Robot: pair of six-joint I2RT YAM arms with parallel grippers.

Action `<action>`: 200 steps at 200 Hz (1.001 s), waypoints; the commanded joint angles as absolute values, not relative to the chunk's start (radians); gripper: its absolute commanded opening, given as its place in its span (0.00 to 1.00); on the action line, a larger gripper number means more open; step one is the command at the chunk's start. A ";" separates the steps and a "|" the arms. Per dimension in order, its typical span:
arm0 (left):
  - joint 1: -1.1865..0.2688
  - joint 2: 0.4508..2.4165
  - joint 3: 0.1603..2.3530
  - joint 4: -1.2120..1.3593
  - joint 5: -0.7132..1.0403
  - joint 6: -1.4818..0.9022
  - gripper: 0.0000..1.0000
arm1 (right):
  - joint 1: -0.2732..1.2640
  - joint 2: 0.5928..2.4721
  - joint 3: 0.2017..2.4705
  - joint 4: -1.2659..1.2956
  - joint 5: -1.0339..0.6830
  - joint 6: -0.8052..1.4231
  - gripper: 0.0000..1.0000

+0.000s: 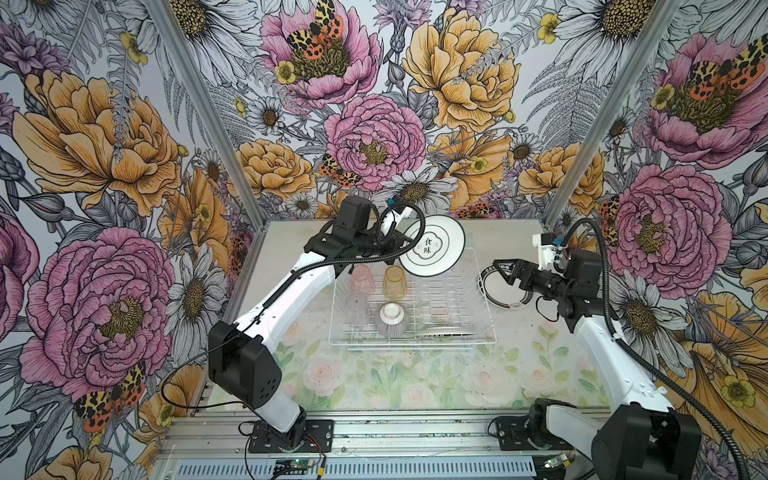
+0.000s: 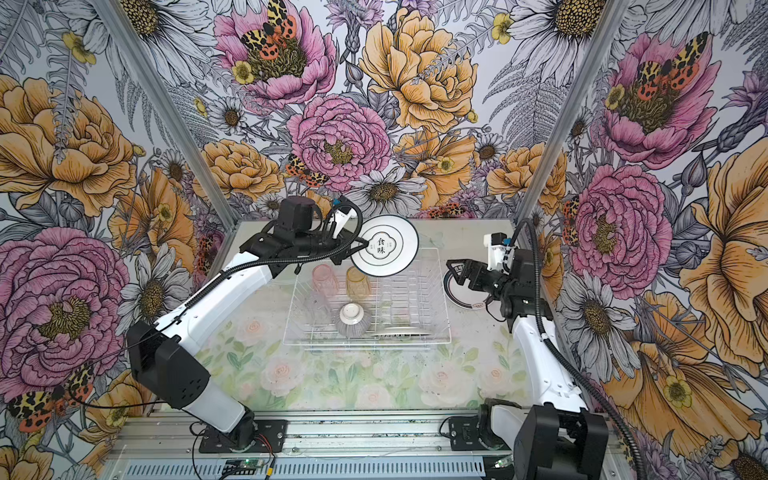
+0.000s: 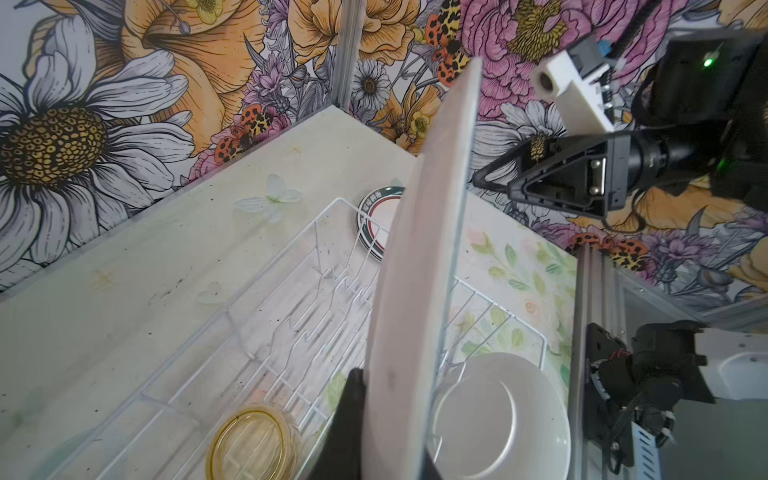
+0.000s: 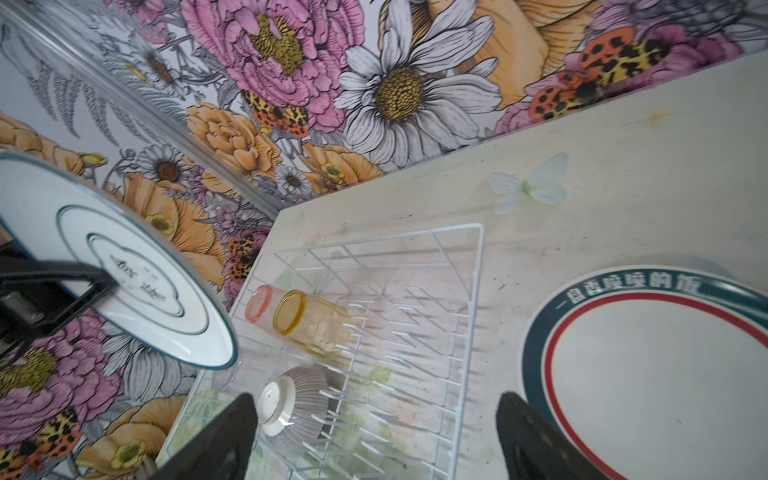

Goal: Unload the mixed dishes from the dish rack
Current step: 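Grasp the white plate with black lettering in the rack with the left gripper, then lift the white lettered plate upright while the right gripper grasps its rim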

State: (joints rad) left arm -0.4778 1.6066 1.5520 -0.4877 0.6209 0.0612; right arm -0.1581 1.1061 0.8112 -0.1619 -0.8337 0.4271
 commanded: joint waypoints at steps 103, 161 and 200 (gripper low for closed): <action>-0.477 1.742 1.545 -0.071 0.957 -0.288 0.08 | 0.006 1.173 0.694 0.592 -0.990 0.841 0.88; -0.509 1.803 1.569 -0.015 1.009 -0.341 0.08 | 0.026 1.245 0.713 0.719 -0.945 0.908 0.74; -0.519 1.850 1.575 0.041 1.028 -0.385 0.08 | 0.029 1.297 0.719 0.791 -0.911 0.956 0.44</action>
